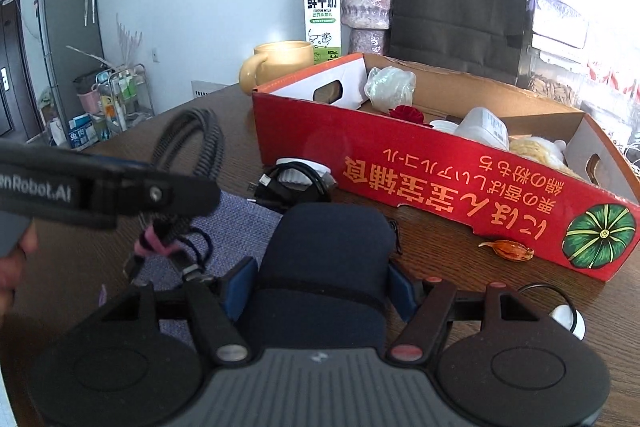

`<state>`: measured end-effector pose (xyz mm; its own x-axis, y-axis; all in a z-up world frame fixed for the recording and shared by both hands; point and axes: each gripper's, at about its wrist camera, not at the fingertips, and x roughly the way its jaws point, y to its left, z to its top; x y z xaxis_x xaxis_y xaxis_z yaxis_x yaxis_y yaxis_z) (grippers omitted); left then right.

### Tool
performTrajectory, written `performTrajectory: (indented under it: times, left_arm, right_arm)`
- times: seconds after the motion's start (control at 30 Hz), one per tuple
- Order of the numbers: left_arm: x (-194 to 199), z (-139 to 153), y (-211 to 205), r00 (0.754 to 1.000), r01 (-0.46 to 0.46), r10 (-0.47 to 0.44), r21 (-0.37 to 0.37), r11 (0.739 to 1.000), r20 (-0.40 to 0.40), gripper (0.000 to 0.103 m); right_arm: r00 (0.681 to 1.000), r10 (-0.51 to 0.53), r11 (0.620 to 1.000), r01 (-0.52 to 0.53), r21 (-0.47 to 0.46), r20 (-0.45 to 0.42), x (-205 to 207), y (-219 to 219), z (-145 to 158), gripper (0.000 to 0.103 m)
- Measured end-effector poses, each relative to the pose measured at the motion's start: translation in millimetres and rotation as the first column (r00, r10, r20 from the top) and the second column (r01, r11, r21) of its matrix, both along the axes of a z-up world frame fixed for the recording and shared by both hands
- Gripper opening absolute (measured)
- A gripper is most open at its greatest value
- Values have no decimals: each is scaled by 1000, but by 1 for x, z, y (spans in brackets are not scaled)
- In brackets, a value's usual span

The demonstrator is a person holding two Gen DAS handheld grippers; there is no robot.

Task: Organize objects
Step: 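Carry the navy case and black cable toward the red box, then lower the cable and navy case into the box and open both grippers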

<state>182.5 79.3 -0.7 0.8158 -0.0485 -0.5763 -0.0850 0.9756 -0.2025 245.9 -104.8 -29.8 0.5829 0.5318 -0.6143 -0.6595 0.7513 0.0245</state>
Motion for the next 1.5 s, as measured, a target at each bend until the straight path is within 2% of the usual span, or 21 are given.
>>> performTrajectory:
  times: [0.2,0.4,0.7,1.13,1.5]
  left_arm:
    - [-7,16,1,1000,0,-1,31,1000,24,90]
    - [-7,31,-8,999,23,-25,46,999,48,90]
    - [8,51,-23,996,49,-53,47,998,77,90]
    - [78,82,-27,989,79,-86,66,995,119,90]
    - [157,78,-10,994,88,-93,71,994,65,90]
  right_arm:
    - [1000,-12,999,13,33,-12,2,-5,3,67]
    - [999,-36,994,37,105,-7,-3,-18,12,65]
    - [994,-105,975,95,200,41,0,-46,45,65]
    - [980,-162,966,134,223,114,68,-39,84,65]
    - [979,-170,968,146,202,108,141,-4,83,65]
